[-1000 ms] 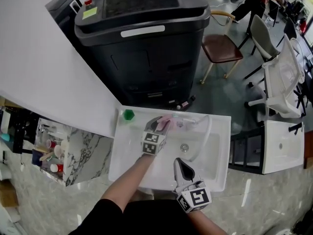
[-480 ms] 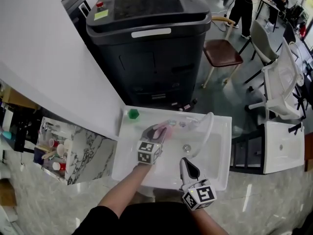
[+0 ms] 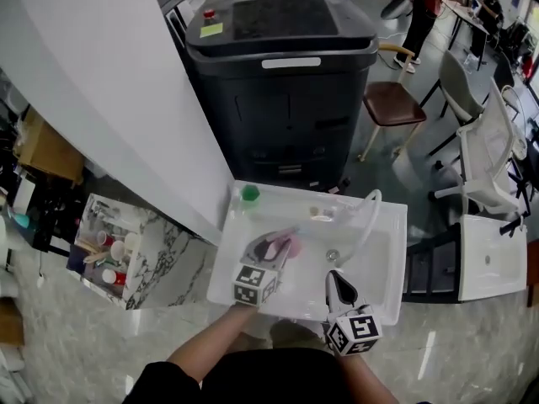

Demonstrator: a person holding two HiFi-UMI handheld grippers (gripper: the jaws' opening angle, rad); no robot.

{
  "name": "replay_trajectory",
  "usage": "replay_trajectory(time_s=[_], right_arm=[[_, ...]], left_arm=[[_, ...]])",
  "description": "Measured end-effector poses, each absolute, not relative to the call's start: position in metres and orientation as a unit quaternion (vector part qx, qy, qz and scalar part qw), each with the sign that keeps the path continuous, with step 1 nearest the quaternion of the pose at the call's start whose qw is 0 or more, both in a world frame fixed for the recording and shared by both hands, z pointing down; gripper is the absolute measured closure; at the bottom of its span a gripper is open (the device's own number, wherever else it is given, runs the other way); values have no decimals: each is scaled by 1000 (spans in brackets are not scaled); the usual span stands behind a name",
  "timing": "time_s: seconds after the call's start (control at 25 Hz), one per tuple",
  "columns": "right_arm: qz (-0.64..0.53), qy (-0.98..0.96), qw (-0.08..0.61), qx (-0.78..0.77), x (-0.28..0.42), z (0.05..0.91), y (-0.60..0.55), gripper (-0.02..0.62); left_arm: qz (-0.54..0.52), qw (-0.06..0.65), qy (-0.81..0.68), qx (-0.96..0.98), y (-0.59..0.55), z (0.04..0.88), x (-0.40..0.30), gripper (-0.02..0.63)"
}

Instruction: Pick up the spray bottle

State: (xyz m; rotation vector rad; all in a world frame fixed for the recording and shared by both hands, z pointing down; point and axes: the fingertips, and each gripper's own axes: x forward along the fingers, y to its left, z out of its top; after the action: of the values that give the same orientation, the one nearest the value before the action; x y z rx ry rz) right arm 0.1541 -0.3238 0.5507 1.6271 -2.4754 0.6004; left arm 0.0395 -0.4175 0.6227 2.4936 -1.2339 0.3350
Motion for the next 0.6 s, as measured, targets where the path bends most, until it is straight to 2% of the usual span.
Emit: replay_trajectory(time_s=[0.12,0.32,0.6], right_arm=[[193,-817,59,540,148,545,-313,595],[186,-813,49,549,132,532,-290,595],[174,-813,50,553,98,516,-234,595]], left_arm=[[123,137,-429,884,-388,605,29,446],[97,146,-445,878,-343,580,1,449],[88,123,-432,889,-267,558,-23,453]])
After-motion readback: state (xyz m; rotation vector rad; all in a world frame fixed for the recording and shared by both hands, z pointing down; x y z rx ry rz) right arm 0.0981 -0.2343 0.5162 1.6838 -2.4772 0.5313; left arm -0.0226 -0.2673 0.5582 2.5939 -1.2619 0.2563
